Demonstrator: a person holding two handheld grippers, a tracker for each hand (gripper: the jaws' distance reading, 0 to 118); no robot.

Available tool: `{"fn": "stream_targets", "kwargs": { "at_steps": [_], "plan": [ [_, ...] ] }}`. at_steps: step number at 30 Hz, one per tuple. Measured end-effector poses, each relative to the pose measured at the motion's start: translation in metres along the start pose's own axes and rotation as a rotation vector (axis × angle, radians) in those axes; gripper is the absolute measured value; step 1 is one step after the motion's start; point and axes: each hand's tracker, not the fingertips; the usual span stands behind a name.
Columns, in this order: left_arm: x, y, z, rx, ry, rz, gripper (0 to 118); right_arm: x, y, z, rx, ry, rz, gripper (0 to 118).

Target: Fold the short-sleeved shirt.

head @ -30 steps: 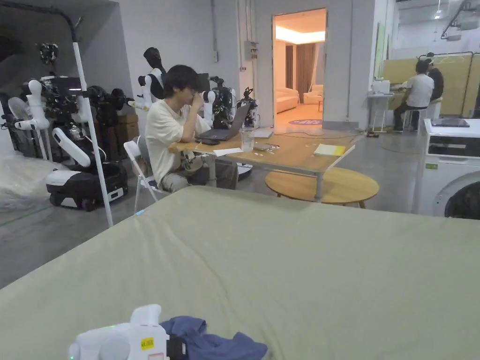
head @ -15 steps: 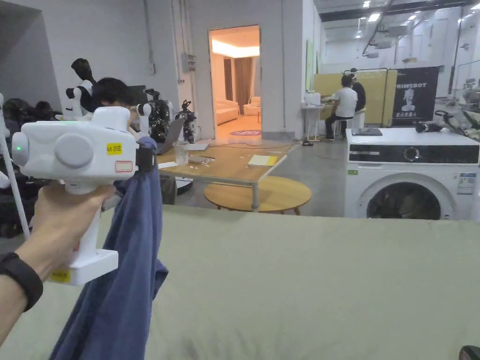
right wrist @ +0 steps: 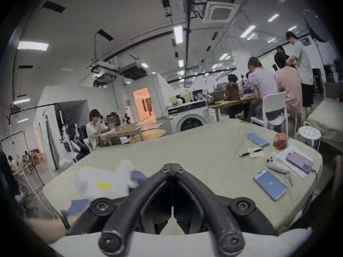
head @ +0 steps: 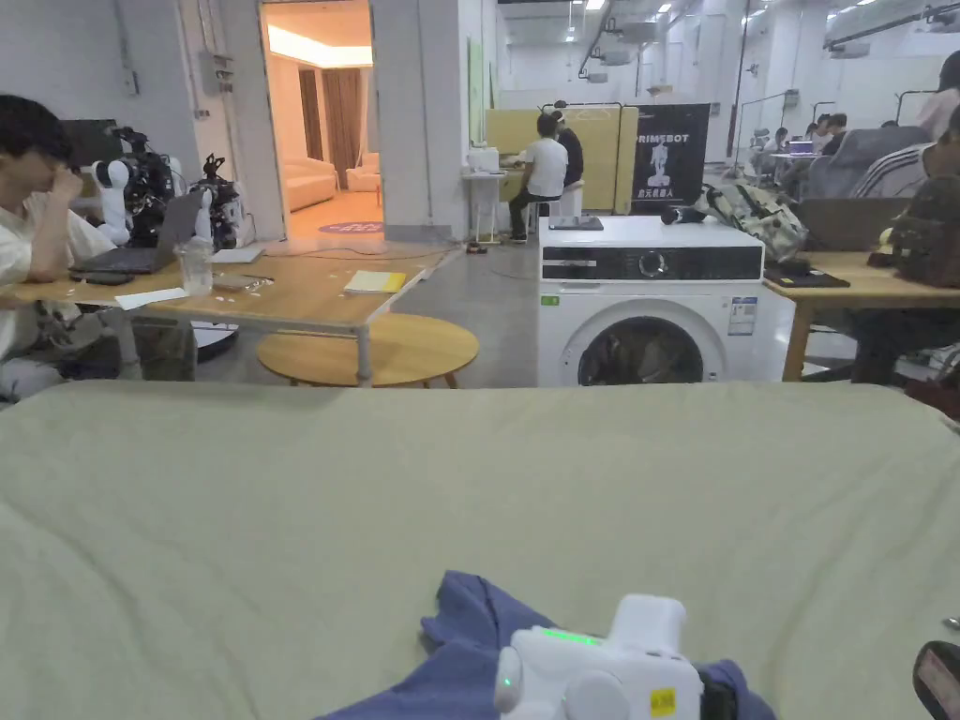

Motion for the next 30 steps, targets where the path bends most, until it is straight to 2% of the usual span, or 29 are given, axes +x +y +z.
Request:
{"fn": "stream_targets", "kwargs": {
  "at_steps": [4, 5, 7, 9, 13, 16, 17, 18, 20, 23, 30],
  "plan": [
    [0.050, -0.049, -0.024, -0.064, -0.105, -0.110, 0, 0.004, 0.000, 0.008, -0.003, -0.048, 0.043, 0],
    [0.054, -0.055, -0.020, -0.048, -0.125, -0.142, 7, 0.005, 0.000, 0.008, -0.008, -0.051, 0.047, 0],
    [0.053, -0.057, -0.001, 0.004, -0.190, -0.179, 41, 0.005, -0.003, 0.007, -0.020, -0.047, 0.049, 0],
    [0.067, -0.050, 0.038, 0.080, -0.094, -0.211, 43, 0.001, -0.007, 0.004, -0.034, -0.034, 0.056, 0],
    [0.048, -0.029, 0.141, 0.316, 0.116, -0.257, 51, -0.013, -0.016, -0.010, -0.077, 0.023, 0.107, 0],
    [0.020, -0.019, 0.217, 0.513, 0.317, -0.232, 51, -0.027, -0.021, -0.027, -0.092, 0.056, 0.132, 0],
    [0.019, -0.023, 0.241, 0.580, 0.374, -0.215, 47, -0.032, -0.023, -0.033, -0.100, 0.072, 0.136, 0],
    [0.018, -0.027, 0.264, 0.626, 0.419, -0.211, 37, -0.037, -0.023, -0.039, -0.106, 0.087, 0.151, 0],
    [0.020, -0.041, 0.303, 0.695, 0.529, -0.221, 6, -0.050, -0.025, -0.046, -0.098, 0.109, 0.192, 0],
    [0.022, -0.066, 0.344, 0.788, 0.674, -0.193, 0, -0.062, -0.025, -0.056, -0.106, 0.138, 0.202, 0],
    [0.014, -0.097, 0.390, 0.760, 0.818, -0.128, 0, -0.076, -0.030, -0.067, -0.127, 0.173, 0.191, 0]
  ]
}}
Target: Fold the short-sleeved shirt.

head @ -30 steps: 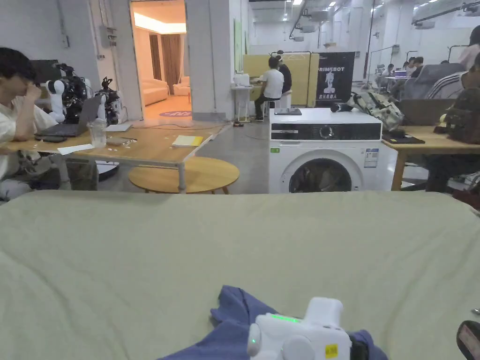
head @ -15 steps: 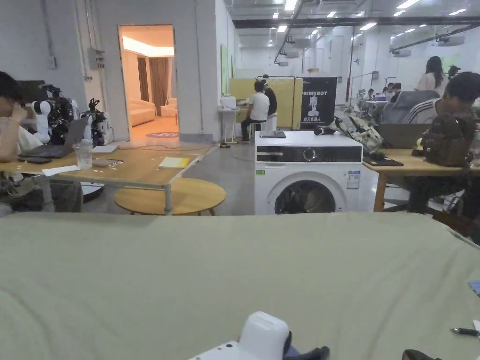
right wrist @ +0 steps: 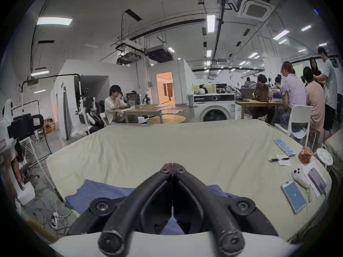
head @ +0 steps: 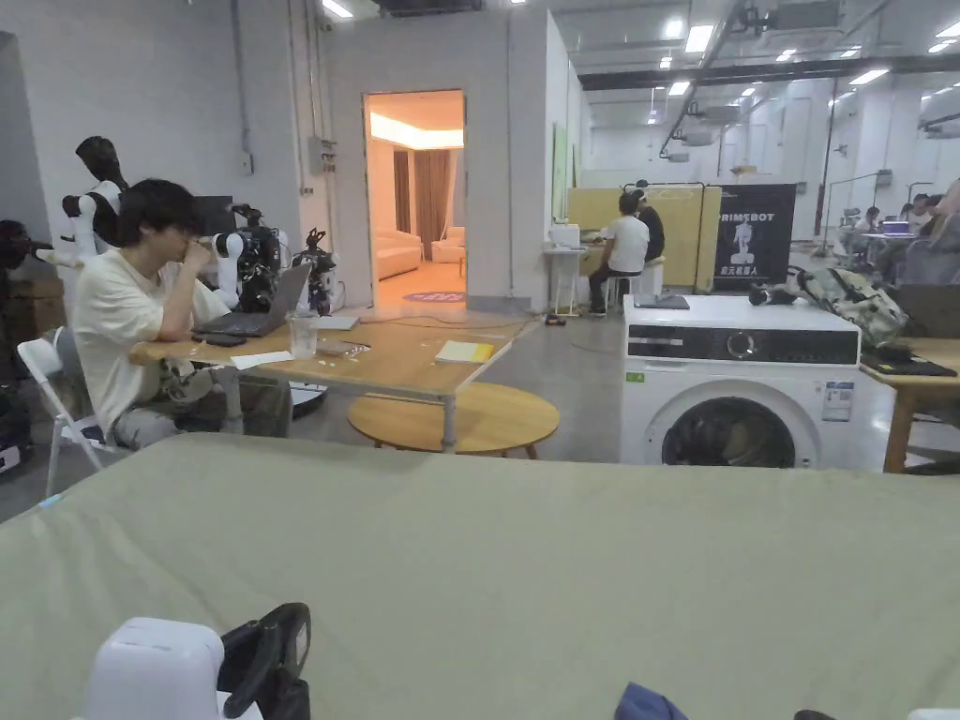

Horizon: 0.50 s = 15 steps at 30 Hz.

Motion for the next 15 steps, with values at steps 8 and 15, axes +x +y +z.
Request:
{"fn": "stream_targets", "kwargs": {
  "at_steps": [8, 15],
  "plan": [
    [-0.031, -0.013, -0.022, -0.163, -0.071, 0.099, 0, -0.005, -0.004, 0.002, -0.011, 0.024, 0.015, 0],
    [-0.080, -0.058, -0.094, -0.522, -0.167, 0.163, 55, 0.016, -0.022, 0.016, -0.031, 0.016, -0.044, 0]
  ]
}}
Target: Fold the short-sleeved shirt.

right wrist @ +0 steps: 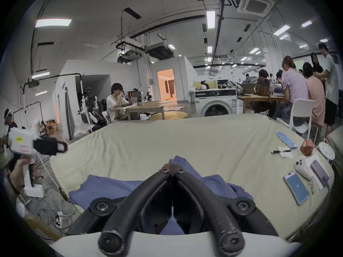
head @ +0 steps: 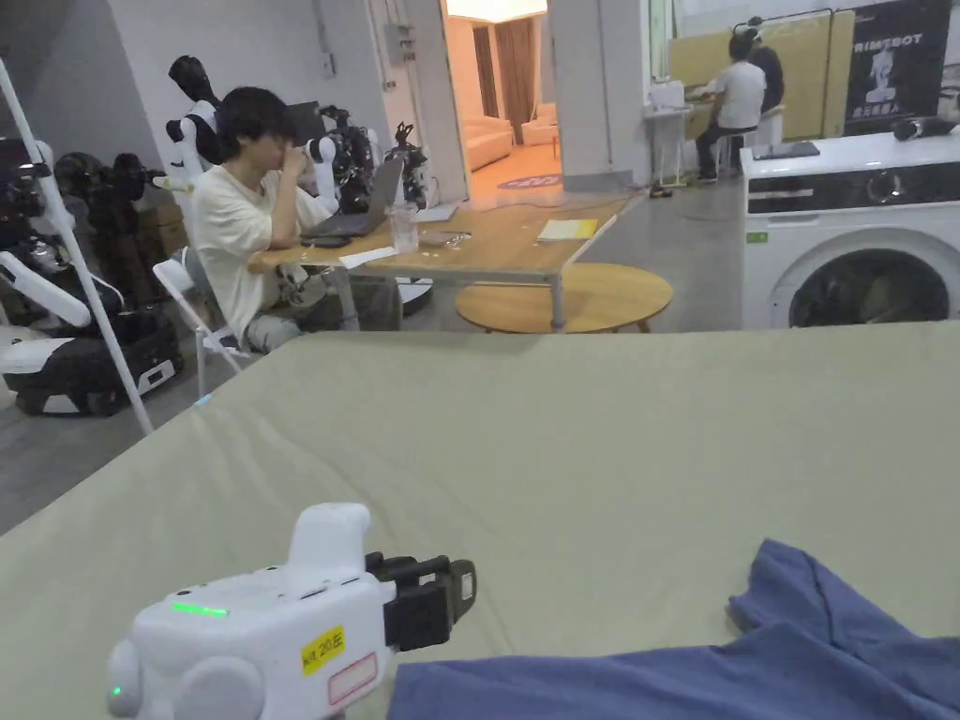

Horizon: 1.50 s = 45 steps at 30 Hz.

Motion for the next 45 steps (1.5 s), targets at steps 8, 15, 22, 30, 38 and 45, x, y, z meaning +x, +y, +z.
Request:
{"fn": "stream_targets", "kwargs": {
  "at_steps": [8, 15, 22, 30, 38, 45],
  "plan": [
    [-0.073, -0.025, -0.101, -0.272, 0.178, 0.137, 64, 0.022, -0.025, 0.004, -0.083, -0.060, -0.025, 0],
    [-0.097, -0.034, -0.144, -0.386, 0.233, 0.217, 42, 0.042, -0.031, 0.008, -0.111, -0.119, -0.067, 0],
    [-0.080, -0.036, -0.149, -0.396, 0.256, 0.129, 3, 0.053, -0.038, 0.016, -0.151, -0.178, -0.063, 0],
    [-0.072, -0.036, -0.159, -0.436, 0.282, 0.061, 0, 0.111, -0.071, -0.008, -0.244, -0.418, -0.247, 74],
    [-0.067, -0.043, -0.147, -0.408, 0.264, 0.085, 0, 0.128, -0.105, -0.041, -0.363, -0.280, -0.531, 23],
    [-0.055, -0.013, -0.062, 0.029, 0.123, 0.236, 0, 0.120, -0.049, -0.004, -0.213, -0.220, -0.471, 6]
  ]
}}
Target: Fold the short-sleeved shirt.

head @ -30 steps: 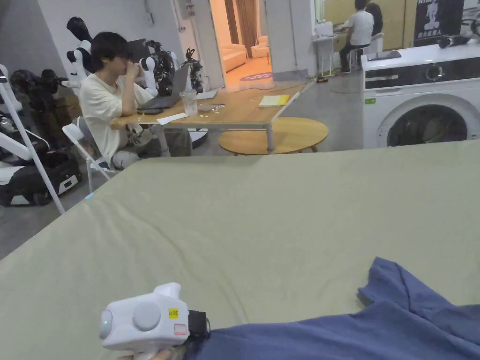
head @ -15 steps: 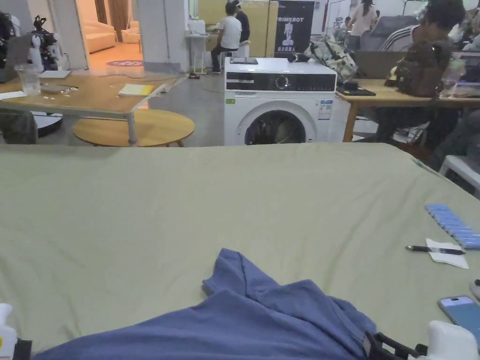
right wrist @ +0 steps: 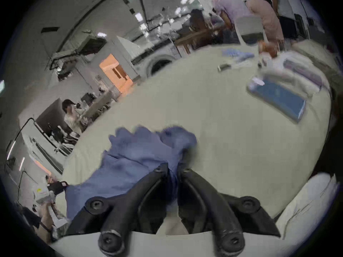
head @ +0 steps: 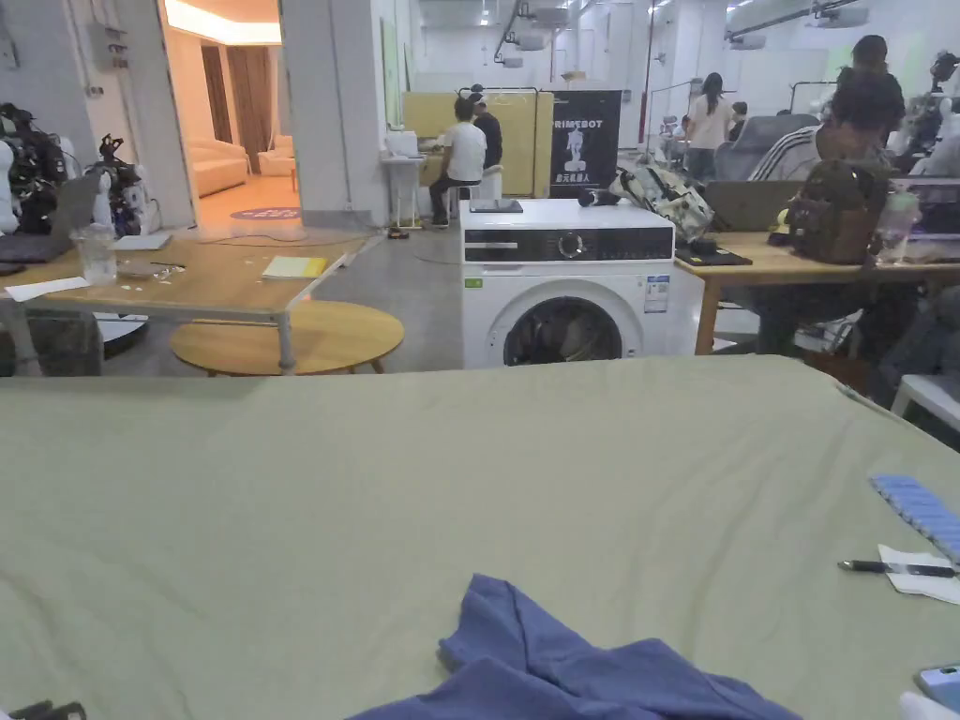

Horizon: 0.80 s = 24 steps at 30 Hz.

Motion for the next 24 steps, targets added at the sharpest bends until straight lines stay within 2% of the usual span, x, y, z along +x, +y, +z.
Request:
{"fn": "stream_targets", "kwargs": {
  "at_steps": [3, 6, 11, 18, 20, 24],
  "plan": [
    [0.027, 0.045, 0.053, 0.099, -0.081, -0.070, 0, -0.029, 0.035, 0.021, 0.060, 0.064, 0.099, 5],
    [0.047, 0.084, 0.101, 0.257, -0.144, -0.100, 0, -0.060, 0.074, 0.039, 0.164, 0.067, 0.228, 5],
    [0.064, 0.139, 0.145, 0.438, -0.143, -0.133, 0, -0.097, 0.141, 0.059, 0.285, 0.065, 0.342, 4],
    [0.087, 0.192, 0.136, 0.491, -0.130, -0.170, 0, -0.132, 0.212, 0.055, 0.376, 0.058, 0.348, 3],
    [0.096, 0.210, 0.126, 0.496, -0.114, -0.188, 0, -0.143, 0.231, 0.049, 0.407, 0.020, 0.386, 3],
    [0.110, 0.246, 0.106, 0.506, -0.105, -0.185, 0, -0.162, 0.269, 0.034, 0.432, -0.005, 0.387, 3]
  ]
}}
